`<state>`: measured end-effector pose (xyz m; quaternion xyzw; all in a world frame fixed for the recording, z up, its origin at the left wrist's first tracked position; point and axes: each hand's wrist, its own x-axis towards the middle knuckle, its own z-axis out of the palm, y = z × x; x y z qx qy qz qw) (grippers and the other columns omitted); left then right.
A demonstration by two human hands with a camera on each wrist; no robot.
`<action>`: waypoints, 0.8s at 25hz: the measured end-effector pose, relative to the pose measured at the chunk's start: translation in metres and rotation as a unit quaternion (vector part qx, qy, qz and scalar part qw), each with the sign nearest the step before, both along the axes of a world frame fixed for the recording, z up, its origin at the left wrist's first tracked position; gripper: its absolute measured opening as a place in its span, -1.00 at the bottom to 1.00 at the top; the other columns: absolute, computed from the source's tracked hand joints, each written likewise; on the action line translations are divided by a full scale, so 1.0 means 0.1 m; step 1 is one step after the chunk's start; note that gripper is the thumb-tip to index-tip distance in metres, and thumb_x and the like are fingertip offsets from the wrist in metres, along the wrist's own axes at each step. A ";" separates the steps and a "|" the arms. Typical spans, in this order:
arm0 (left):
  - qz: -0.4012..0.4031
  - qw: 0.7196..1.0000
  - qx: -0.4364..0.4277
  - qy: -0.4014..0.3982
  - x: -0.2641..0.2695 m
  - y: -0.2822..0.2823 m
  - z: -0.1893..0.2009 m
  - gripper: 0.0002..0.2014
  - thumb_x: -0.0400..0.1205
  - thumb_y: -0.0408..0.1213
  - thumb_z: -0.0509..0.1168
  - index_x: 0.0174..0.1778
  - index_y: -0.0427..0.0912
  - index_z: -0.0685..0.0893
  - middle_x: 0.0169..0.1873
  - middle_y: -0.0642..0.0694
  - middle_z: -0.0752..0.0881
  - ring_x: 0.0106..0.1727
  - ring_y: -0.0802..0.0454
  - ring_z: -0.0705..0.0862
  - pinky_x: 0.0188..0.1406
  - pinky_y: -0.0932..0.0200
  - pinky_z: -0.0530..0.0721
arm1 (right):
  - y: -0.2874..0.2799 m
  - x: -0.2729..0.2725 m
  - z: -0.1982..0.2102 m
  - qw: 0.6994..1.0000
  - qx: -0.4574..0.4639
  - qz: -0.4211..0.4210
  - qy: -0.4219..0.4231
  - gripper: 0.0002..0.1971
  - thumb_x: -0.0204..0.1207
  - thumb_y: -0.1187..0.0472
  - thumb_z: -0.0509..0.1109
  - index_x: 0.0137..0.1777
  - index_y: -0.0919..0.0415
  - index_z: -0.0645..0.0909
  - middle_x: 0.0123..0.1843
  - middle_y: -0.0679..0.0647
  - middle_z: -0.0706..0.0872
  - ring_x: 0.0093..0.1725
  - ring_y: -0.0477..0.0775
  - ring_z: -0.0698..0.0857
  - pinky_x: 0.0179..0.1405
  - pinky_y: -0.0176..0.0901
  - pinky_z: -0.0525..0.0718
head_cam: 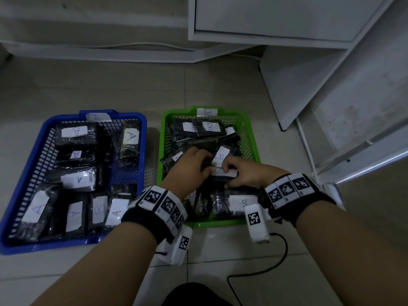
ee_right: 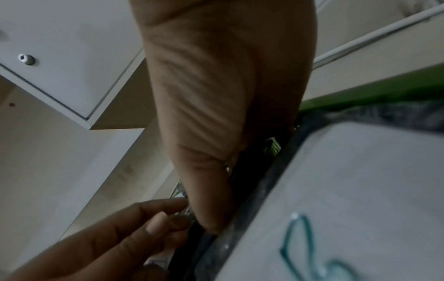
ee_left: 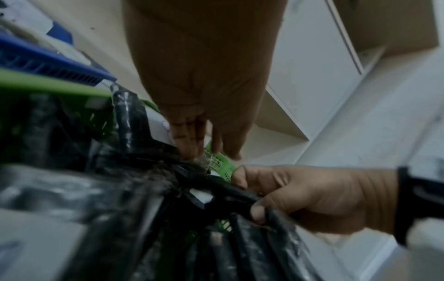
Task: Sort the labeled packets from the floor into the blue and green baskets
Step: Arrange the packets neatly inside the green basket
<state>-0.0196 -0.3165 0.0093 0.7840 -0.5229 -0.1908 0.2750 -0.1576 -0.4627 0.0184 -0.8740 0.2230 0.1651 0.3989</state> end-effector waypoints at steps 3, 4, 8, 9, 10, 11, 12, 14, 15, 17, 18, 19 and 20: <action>0.073 0.996 0.018 0.047 -0.03 -0.07 0.04 -0.55 0.69 -0.02 0.19 0.45 -0.14 0.49 0.28 -0.17 0.57 0.25 -0.09 0.59 0.18 0.16 0.50 | -0.02 -0.03 0.16 0.994 0.068 -0.049 -0.069 -0.58 0.35 0.33 0.59 0.08 0.15 0.43 0.08 0.03 0.57 -0.01 -0.02 0.59 -0.09 -0.23 0.59; 0.100 0.990 0.015 0.095 -0.04 -0.09 0.05 -0.56 0.69 -0.01 0.18 0.45 -0.14 0.47 0.27 -0.17 0.58 0.22 -0.09 0.60 0.14 0.16 0.54 | -0.02 -0.03 0.21 0.990 0.090 -0.059 -0.088 -0.57 0.34 0.34 0.59 0.09 0.14 0.43 0.10 0.02 0.59 0.03 -0.02 0.62 -0.04 -0.18 0.63; 0.211 0.856 -0.056 0.468 -0.04 -0.15 0.10 -0.71 0.67 -0.23 0.27 0.28 -0.18 0.45 0.30 -0.28 0.51 0.07 -0.20 0.69 -0.24 -0.12 0.81 | -0.02 0.12 0.25 0.982 0.120 -0.072 -0.126 -0.62 0.40 0.25 0.56 0.15 0.11 0.51 0.17 0.03 0.62 0.14 -0.02 0.63 0.11 -0.13 0.64; 0.221 0.857 -0.071 0.459 -0.01 -0.14 0.10 -0.75 0.67 -0.26 0.27 0.25 -0.17 0.45 0.28 -0.28 0.53 0.04 -0.20 0.71 -0.27 -0.14 0.81 | -0.05 0.18 0.24 0.978 0.110 -0.104 -0.140 -0.68 0.49 0.20 0.50 0.21 0.13 0.54 0.20 0.05 0.63 0.16 -0.02 0.63 0.13 -0.17 0.61; 0.225 0.877 -0.082 0.416 0.04 -0.13 0.10 -0.76 0.68 -0.27 0.25 0.24 -0.13 0.44 0.23 -0.25 0.57 0.00 -0.17 0.73 -0.28 -0.15 0.81 | -0.10 0.25 0.20 0.977 0.066 -0.141 -0.145 -0.71 0.56 0.16 0.41 0.26 0.16 0.57 0.23 0.08 0.65 0.20 0.00 0.62 0.13 -0.19 0.57; 0.223 0.907 -0.087 0.347 0.10 -0.10 0.09 -0.78 0.69 -0.25 0.23 0.24 -0.06 0.45 0.19 -0.20 0.60 -0.05 -0.13 0.74 -0.30 -0.13 0.81 | -0.16 0.31 0.13 0.977 -0.012 -0.164 -0.135 -0.68 0.60 0.13 0.36 0.31 0.19 0.58 0.27 0.12 0.65 0.25 0.06 0.62 0.14 -0.18 0.56; 0.214 0.932 -0.091 0.278 0.15 -0.07 0.07 -0.79 0.69 -0.22 0.21 0.22 0.03 0.45 0.16 -0.16 0.62 -0.08 -0.10 0.73 -0.31 -0.10 0.81 | -0.21 0.34 0.05 0.976 -0.099 -0.165 -0.102 -0.63 0.59 0.12 0.36 0.37 0.20 0.56 0.32 0.17 0.64 0.31 0.15 0.61 0.18 -0.16 0.54; 0.197 0.954 -0.101 0.201 0.23 -0.02 0.04 -0.81 0.68 -0.17 0.17 0.17 0.17 0.46 0.16 -0.13 0.59 -0.09 -0.10 0.72 -0.23 -0.11 0.80 | -0.24 0.39 -0.15 0.974 -0.187 -0.127 -0.006 -0.37 0.46 0.07 0.48 0.51 0.21 0.41 0.42 0.28 0.51 0.40 0.31 0.51 0.33 -0.02 0.52; 0.200 0.954 -0.109 0.195 0.25 0.00 0.02 -0.82 0.68 -0.17 0.16 0.17 0.18 0.47 0.18 -0.13 0.55 -0.09 -0.11 0.72 -0.16 -0.15 0.79 | -0.23 0.41 -0.23 0.973 -0.197 -0.112 0.033 -0.23 0.38 0.04 0.55 0.54 0.21 0.33 0.45 0.31 0.44 0.42 0.34 0.47 0.37 0.03 0.50; 0.217 0.949 -0.121 0.193 0.25 0.02 0.03 -0.81 0.69 -0.18 0.15 0.20 0.12 0.47 0.18 -0.12 0.46 -0.08 -0.17 0.70 -0.08 -0.21 0.76 | -0.21 0.44 -0.32 0.969 -0.207 -0.112 0.076 -0.15 0.26 0.01 0.65 0.47 0.27 0.33 0.43 0.33 0.36 0.38 0.33 0.46 0.33 -0.01 0.51; 0.224 0.947 -0.122 0.193 0.25 0.02 0.04 -0.80 0.70 -0.19 0.15 0.23 0.09 0.47 0.17 -0.11 0.43 -0.07 -0.20 0.70 -0.05 -0.21 0.75 | -0.21 0.45 -0.33 0.968 -0.208 -0.111 0.086 -0.17 0.24 0.02 0.66 0.42 0.30 0.35 0.41 0.33 0.35 0.34 0.31 0.49 0.25 -0.05 0.53; 0.226 0.947 -0.122 0.192 0.25 0.02 0.03 -0.79 0.70 -0.19 0.15 0.25 0.07 0.47 0.16 -0.11 0.42 -0.06 -0.22 0.69 -0.02 -0.20 0.74 | -0.20 0.45 -0.32 0.968 -0.207 -0.107 0.091 -0.20 0.24 0.03 0.67 0.38 0.32 0.36 0.38 0.33 0.36 0.29 0.29 0.51 0.15 -0.08 0.54; 0.224 0.948 -0.119 0.191 0.26 0.02 0.03 -0.78 0.70 -0.20 0.15 0.25 0.06 0.47 0.17 -0.10 0.42 -0.04 -0.22 0.69 0.00 -0.19 0.74 | -0.21 0.45 -0.32 0.969 -0.205 -0.105 0.093 -0.24 0.25 0.05 0.66 0.35 0.32 0.38 0.35 0.33 0.40 0.26 0.28 0.52 0.05 -0.10 0.53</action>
